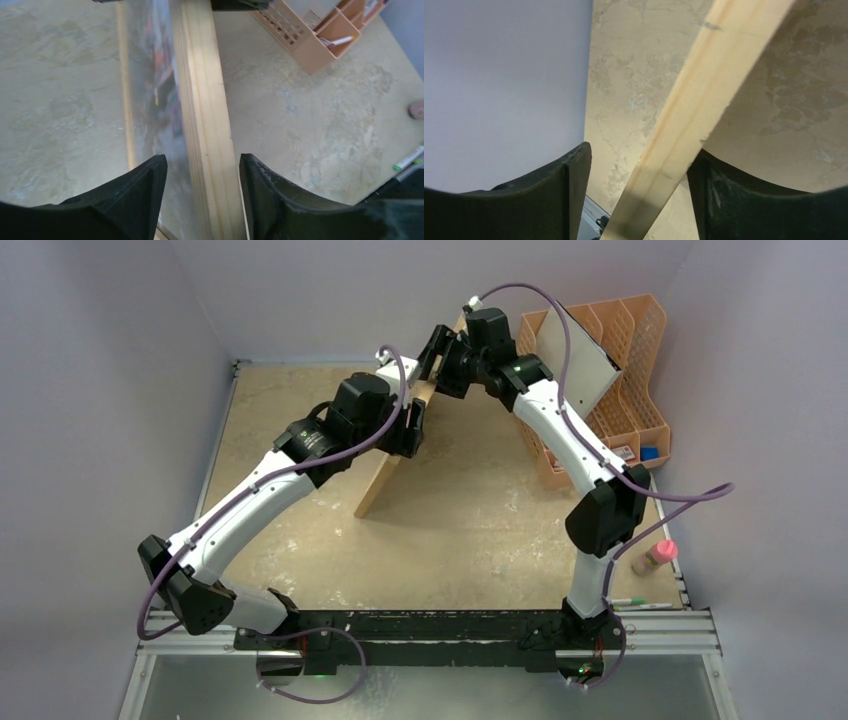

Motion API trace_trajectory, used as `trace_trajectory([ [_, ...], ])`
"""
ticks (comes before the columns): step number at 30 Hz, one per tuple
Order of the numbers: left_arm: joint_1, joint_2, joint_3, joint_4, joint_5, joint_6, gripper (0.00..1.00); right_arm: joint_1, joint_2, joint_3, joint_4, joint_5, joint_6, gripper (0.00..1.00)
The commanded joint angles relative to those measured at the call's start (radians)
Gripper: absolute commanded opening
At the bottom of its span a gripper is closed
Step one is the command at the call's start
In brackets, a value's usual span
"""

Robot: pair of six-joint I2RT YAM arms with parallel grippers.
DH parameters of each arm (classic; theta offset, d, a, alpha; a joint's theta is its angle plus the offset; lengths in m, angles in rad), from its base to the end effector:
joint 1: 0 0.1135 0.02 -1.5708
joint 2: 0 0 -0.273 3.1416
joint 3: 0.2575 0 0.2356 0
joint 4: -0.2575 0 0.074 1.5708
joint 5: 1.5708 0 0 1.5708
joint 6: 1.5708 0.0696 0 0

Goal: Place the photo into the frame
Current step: Turn over the photo frame at the center of the board.

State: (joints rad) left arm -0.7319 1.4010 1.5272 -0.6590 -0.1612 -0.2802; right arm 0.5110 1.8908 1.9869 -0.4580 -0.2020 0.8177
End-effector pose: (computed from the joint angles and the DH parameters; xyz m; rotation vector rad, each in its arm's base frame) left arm 0.2420 -0.2024 0.3983 0.3802 2.0924 -0.4381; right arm 0.3943 0.2371 0.4039 0.1736 2.0745 1.0500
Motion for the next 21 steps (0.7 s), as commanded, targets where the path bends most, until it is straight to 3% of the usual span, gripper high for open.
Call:
trace_trajectory([
  [1, 0.005, -0.032, -0.021, 0.060, 0.259, -0.017, 0.61, -0.037, -0.055, 0.004, -0.022, -0.053, -0.029, 0.66],
  [4, 0.006, -0.035, 0.020, 0.068, 0.337, -0.037, 0.65, -0.063, -0.079, -0.033, -0.012, -0.097, -0.029, 0.58],
  [11, 0.005, -0.072, 0.054, 0.135, 0.343, -0.105, 0.70, -0.134, -0.167, -0.198, 0.072, -0.241, -0.066, 0.47],
  [16, 0.007, -0.083, 0.035, 0.146, 0.200, -0.178, 0.70, -0.173, -0.196, -0.280, 0.079, -0.326, -0.179, 0.34],
  [21, 0.034, -0.094, -0.034, 0.106, 0.020, -0.274, 0.70, -0.185, -0.253, -0.456, 0.181, -0.395, -0.250, 0.30],
])
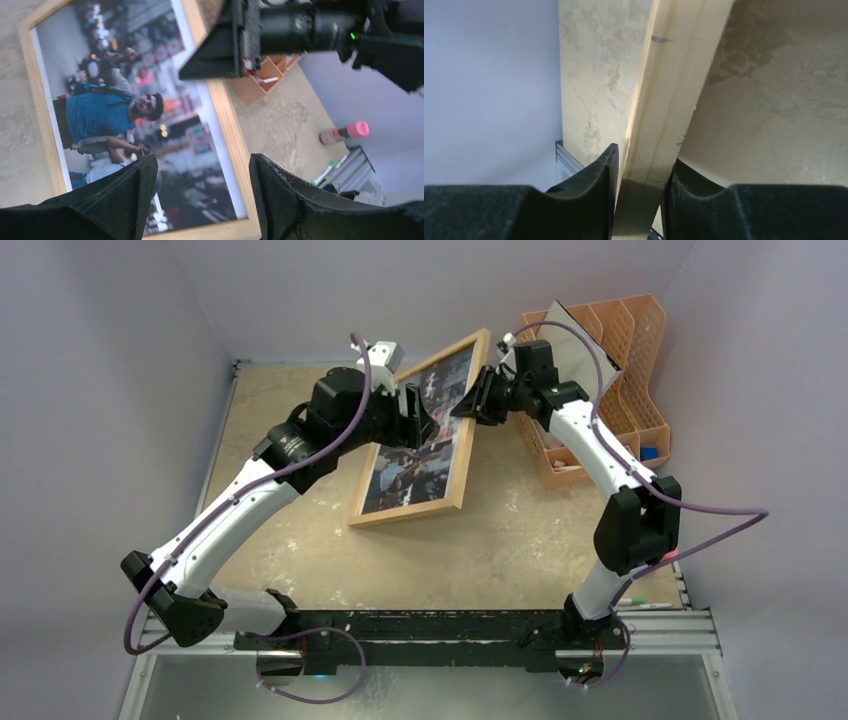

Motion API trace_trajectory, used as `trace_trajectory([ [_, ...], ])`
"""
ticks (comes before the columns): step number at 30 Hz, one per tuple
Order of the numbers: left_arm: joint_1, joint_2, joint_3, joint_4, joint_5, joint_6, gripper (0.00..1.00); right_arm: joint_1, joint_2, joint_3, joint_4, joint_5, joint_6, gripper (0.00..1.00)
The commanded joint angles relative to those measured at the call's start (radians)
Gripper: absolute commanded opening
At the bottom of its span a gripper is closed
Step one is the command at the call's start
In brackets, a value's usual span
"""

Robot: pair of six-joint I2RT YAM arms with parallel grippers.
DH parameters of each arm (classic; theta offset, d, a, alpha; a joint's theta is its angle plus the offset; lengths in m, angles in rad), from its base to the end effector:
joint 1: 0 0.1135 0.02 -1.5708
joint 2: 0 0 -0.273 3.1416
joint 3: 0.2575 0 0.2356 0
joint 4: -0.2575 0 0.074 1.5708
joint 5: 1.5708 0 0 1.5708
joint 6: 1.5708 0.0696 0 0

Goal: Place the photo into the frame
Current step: Turn over the photo frame at the center of the board.

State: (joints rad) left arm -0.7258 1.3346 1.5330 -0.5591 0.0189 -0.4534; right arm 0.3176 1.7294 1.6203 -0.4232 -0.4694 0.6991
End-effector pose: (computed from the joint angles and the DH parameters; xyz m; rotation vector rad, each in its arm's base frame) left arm 0.2250 -0.2014 0.4320 0.2869 1.9964 -0.7914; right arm 0.3829 0.1590 0.3488 0.1228 2.2329 1.0792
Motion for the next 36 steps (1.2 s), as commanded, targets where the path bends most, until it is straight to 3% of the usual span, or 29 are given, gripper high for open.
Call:
trace_trajectory([
  [1, 0.049, -0.028, -0.059, -0.006, -0.171, -0.122, 0.70, 0.010, -0.094, -0.125, 0.169, -0.161, -0.142, 0.29],
  [5, 0.210, -0.037, -0.175, -0.031, -0.126, -0.204, 0.70, 0.009, -0.075, -0.250, 0.248, -0.214, -0.173, 0.27],
  [10, 0.355, -0.042, -0.310, -0.049, -0.144, -0.193, 0.70, 0.016, -0.033, -0.378, 0.416, -0.257, -0.122, 0.27],
  [17, 0.514, -0.003, -0.450, -0.056, -0.110, -0.176, 0.71, 0.036, 0.047, -0.430, 0.530, -0.251, -0.128, 0.38],
  [23, 0.573, 0.029, -0.555, 0.012, -0.077, -0.188, 0.71, 0.043, 0.081, -0.462, 0.580, -0.228, -0.124, 0.41],
  [28, 0.617, 0.076, -0.601, 0.042, -0.062, -0.198, 0.71, 0.043, 0.104, -0.449, 0.546, -0.156, -0.164, 0.54],
  [36, 0.652, 0.185, -0.460, 0.063, -0.027, -0.150, 0.71, 0.042, 0.085, -0.437, 0.451, 0.099, -0.194, 0.70],
])
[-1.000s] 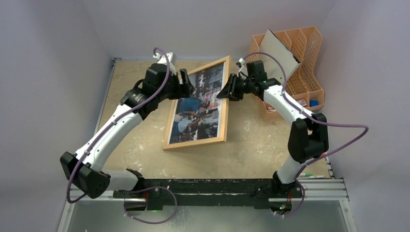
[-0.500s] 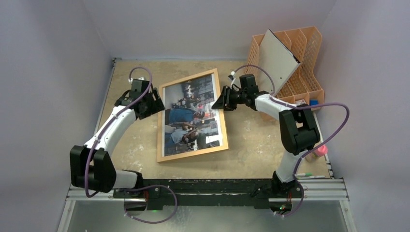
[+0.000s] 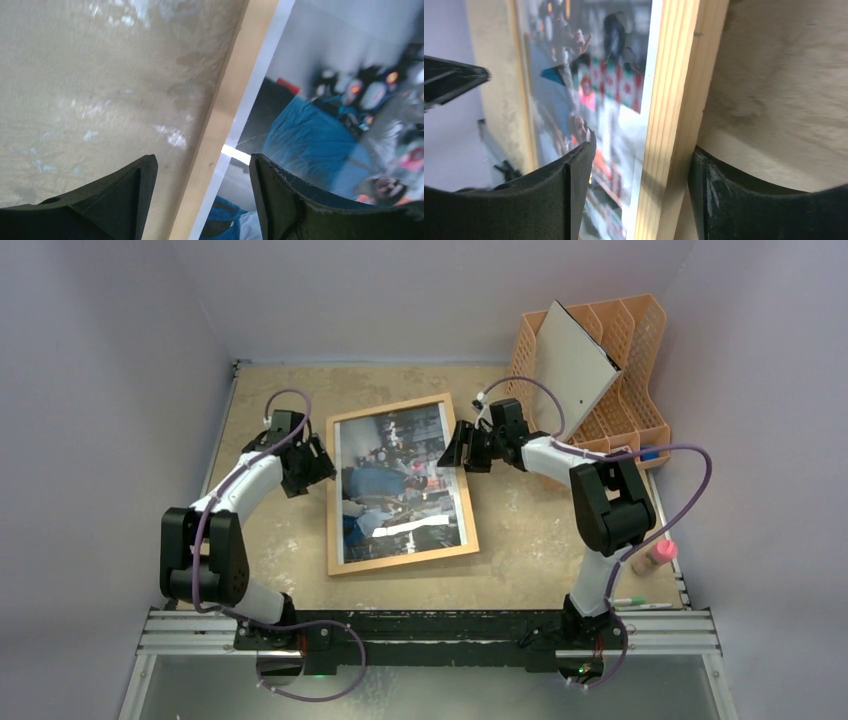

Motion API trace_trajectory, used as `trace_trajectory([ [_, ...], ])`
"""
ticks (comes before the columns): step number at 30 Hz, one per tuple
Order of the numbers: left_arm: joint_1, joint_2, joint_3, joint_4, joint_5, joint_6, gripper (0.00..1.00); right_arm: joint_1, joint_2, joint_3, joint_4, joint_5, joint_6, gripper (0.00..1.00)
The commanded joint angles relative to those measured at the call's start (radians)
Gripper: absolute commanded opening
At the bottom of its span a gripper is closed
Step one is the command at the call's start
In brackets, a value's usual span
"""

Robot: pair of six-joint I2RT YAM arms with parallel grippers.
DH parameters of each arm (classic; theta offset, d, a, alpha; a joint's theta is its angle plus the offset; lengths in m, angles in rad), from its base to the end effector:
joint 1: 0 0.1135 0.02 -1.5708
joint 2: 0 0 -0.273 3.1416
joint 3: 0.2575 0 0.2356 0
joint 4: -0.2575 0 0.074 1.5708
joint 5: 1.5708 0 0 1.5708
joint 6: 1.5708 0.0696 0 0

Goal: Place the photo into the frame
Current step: Turn over the photo frame at the center of the board, then adjust the photo frame at the center of the board.

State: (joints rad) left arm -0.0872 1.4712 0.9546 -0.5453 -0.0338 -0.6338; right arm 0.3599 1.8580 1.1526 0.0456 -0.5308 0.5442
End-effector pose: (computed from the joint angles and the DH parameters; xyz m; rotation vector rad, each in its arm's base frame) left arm 0.2896 -0.0230 0.1994 -0.7255 2.5452 -0.2010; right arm 0.3766 0.1793 0.1911 -0.0943 2.3434 1.0659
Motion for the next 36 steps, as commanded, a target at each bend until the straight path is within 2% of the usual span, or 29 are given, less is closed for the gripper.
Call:
trace_trajectory([
  [1, 0.013, 0.072, 0.152, 0.049, 0.027, 0.042, 0.71, -0.001, -0.048, 0.035, -0.037, 0.201, -0.038, 0.71],
  [5, 0.014, 0.188, 0.303, 0.046, 0.029, 0.093, 0.70, -0.002, -0.082, 0.030, -0.143, 0.328, 0.013, 0.76],
  [10, 0.014, 0.265, 0.429, 0.078, 0.093, 0.119, 0.68, -0.002, -0.172, -0.042, -0.165, 0.340, -0.027, 0.77],
  [15, 0.013, 0.354, 0.536, 0.171, 0.188, 0.176, 0.68, 0.028, -0.330, -0.166, -0.127, 0.149, -0.111, 0.75],
  [19, 0.013, 0.515, 0.728, 0.173, 0.231, 0.219, 0.68, 0.197, -0.410, -0.225, -0.160, 0.128, -0.200, 0.70],
  [24, 0.013, 0.739, 0.954, 0.227, 0.329, 0.231, 0.68, 0.375, -0.448, -0.341, -0.136, 0.061, -0.152, 0.62],
  [26, 0.013, 0.807, 1.017, 0.269, 0.373, 0.229, 0.69, 0.459, -0.467, -0.379, -0.121, -0.004, -0.173, 0.63],
  [28, 0.013, 0.874, 1.068, 0.325, 0.419, 0.218, 0.69, 0.561, -0.481, -0.377, -0.150, 0.026, -0.186, 0.66],
  [32, 0.013, 1.008, 1.200, 0.279, 0.441, 0.223, 0.70, 0.599, -0.455, -0.378, -0.164, 0.039, -0.166, 0.68],
  [36, 0.014, 1.046, 1.201, 0.256, 0.442, 0.242, 0.69, 0.651, -0.389, -0.393, -0.142, 0.088, -0.121, 0.68],
])
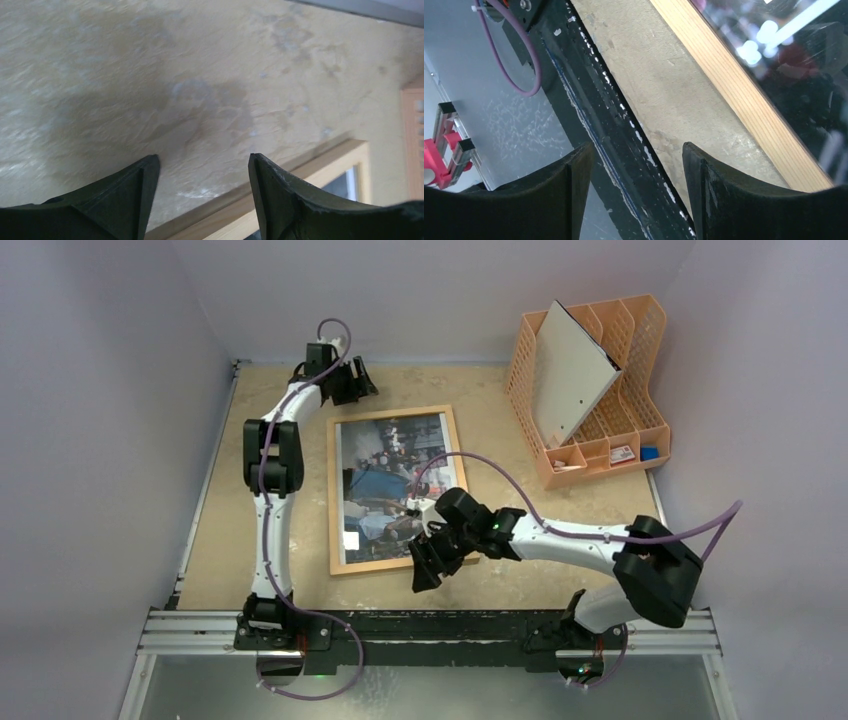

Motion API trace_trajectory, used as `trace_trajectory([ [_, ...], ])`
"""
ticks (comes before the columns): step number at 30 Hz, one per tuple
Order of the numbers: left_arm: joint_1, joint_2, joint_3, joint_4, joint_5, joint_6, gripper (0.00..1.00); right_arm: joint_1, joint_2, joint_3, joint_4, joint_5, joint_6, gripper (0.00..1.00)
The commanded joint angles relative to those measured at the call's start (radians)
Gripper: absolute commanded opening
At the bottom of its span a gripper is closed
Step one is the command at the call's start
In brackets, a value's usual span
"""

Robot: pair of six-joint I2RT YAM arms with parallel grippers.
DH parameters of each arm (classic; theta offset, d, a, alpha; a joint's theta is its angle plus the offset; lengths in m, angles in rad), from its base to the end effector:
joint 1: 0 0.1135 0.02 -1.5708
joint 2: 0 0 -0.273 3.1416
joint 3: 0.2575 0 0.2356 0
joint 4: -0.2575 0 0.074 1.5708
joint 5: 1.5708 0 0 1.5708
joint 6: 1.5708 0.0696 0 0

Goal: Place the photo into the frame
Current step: Adjust the photo frame at the center of the board.

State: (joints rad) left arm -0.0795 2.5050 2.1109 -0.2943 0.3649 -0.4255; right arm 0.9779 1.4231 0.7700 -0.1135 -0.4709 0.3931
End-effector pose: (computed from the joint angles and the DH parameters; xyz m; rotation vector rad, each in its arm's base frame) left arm 0.5765 -0.0708 0.1554 -0.1973 2.2864 -0.6782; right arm 0.1388 0.2625 0.1984 -0.9874 2.3746 1.1639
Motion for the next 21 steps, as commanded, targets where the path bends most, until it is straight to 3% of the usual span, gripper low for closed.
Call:
trace_trajectory([
  [1, 0.006, 0.010, 0.030, -0.001, 0.039, 0.046, 0.69, 0.037, 0.066, -0.011, 0.014, 0.054, 0.036, 0.68],
  [5, 0.007, -0.017, -0.034, -0.040, 0.036, 0.103, 0.69, 0.040, 0.125, 0.000, 0.017, 0.159, 0.056, 0.69],
  [12, 0.013, -0.075, -0.143, -0.139, 0.161, 0.162, 0.67, 0.029, 0.166, 0.036, 0.004, 0.287, 0.096, 0.71],
  [21, 0.025, -0.245, -0.327, -0.285, 0.150, 0.239, 0.66, -0.143, 0.092, -0.011, 0.025, 0.356, 0.060, 0.72],
])
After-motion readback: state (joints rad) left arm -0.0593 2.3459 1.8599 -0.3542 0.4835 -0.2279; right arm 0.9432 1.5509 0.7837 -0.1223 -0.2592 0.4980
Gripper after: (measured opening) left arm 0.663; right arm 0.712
